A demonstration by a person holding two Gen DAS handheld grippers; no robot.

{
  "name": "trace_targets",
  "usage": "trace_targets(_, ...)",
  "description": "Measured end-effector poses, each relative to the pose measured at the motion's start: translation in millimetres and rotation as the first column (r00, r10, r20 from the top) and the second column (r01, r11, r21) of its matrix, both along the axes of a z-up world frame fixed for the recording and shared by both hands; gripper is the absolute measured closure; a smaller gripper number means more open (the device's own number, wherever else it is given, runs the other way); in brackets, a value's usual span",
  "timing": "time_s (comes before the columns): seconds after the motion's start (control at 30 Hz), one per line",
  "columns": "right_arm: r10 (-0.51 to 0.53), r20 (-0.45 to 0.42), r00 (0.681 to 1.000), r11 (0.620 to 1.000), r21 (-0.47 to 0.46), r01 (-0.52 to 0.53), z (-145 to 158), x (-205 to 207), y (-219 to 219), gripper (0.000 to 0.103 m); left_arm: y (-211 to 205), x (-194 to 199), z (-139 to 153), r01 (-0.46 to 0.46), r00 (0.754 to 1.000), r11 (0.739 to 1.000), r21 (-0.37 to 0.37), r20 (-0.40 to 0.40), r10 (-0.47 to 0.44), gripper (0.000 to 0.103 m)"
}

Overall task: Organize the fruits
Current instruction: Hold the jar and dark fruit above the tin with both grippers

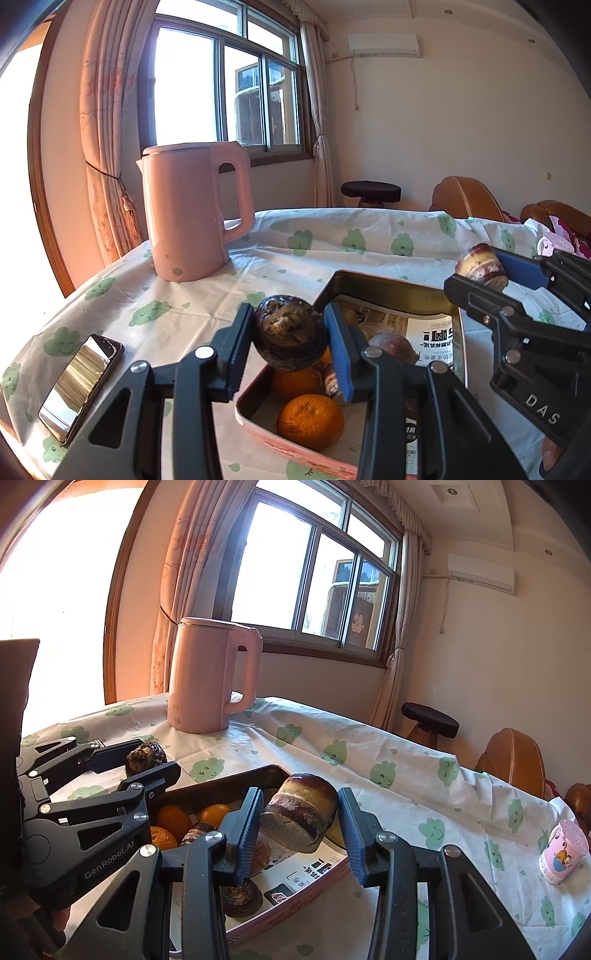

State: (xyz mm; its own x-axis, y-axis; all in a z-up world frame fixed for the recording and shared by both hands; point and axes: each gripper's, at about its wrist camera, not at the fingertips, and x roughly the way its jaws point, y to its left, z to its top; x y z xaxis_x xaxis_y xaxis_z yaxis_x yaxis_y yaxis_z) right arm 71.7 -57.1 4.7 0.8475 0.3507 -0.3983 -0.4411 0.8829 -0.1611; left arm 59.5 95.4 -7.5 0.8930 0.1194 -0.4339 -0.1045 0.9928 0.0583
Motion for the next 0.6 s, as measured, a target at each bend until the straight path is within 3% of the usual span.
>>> trace_targets(0.6,0.014,-0.091,0.996,0.999,-0.028,-0.017,-20.0,15.7,12.7,0.059,3.3,10.9,-11.6,0.010,0.998,1.000,-0.017,-0.055,-0.011,0.062)
